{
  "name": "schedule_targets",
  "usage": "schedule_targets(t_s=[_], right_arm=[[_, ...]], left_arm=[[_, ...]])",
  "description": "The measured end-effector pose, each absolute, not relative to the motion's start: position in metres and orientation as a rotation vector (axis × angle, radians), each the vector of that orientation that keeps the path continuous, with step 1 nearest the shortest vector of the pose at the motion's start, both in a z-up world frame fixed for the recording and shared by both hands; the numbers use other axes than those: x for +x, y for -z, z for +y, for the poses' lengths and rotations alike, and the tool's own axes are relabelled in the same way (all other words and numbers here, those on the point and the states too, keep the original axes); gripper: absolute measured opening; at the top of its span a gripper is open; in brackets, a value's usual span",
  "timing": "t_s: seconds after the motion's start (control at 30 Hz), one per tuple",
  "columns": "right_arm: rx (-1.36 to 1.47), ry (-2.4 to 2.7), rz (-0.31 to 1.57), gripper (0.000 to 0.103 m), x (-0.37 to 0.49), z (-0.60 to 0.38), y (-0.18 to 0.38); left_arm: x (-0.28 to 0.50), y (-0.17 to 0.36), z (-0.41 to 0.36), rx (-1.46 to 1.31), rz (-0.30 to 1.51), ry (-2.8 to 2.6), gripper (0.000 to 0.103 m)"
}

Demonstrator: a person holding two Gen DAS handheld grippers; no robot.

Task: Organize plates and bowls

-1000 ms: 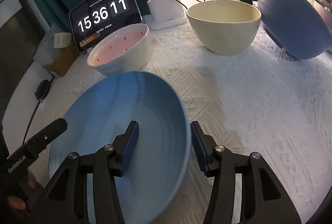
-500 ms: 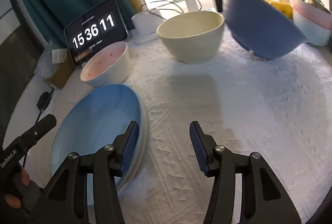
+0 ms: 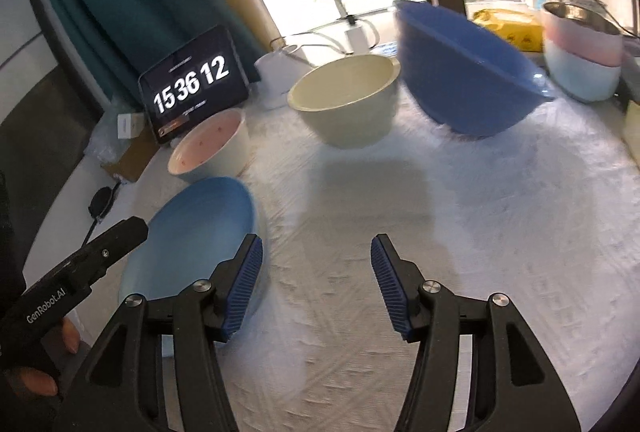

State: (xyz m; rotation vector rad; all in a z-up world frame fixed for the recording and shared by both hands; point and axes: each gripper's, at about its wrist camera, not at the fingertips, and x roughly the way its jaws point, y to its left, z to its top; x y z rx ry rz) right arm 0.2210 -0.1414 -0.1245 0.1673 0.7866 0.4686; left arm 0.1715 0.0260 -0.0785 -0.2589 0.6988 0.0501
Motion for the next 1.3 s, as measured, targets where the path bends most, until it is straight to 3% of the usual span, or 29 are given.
schedule_targets(t_s=[0.87, 1.3], right_arm=[[0.25, -0.273, 0.702, 0.059, 0.27, -0.272, 0.106], [0.314, -0.234, 0.682, 0.059, 0.317, -0.291, 0.107]], left_arm=[[0.255, 0.05, -0.1, -0.065, 0.642, 0.14, 0.045], [0.292, 0.041, -0.124, -0.027, 0.608, 0.171, 0.045]])
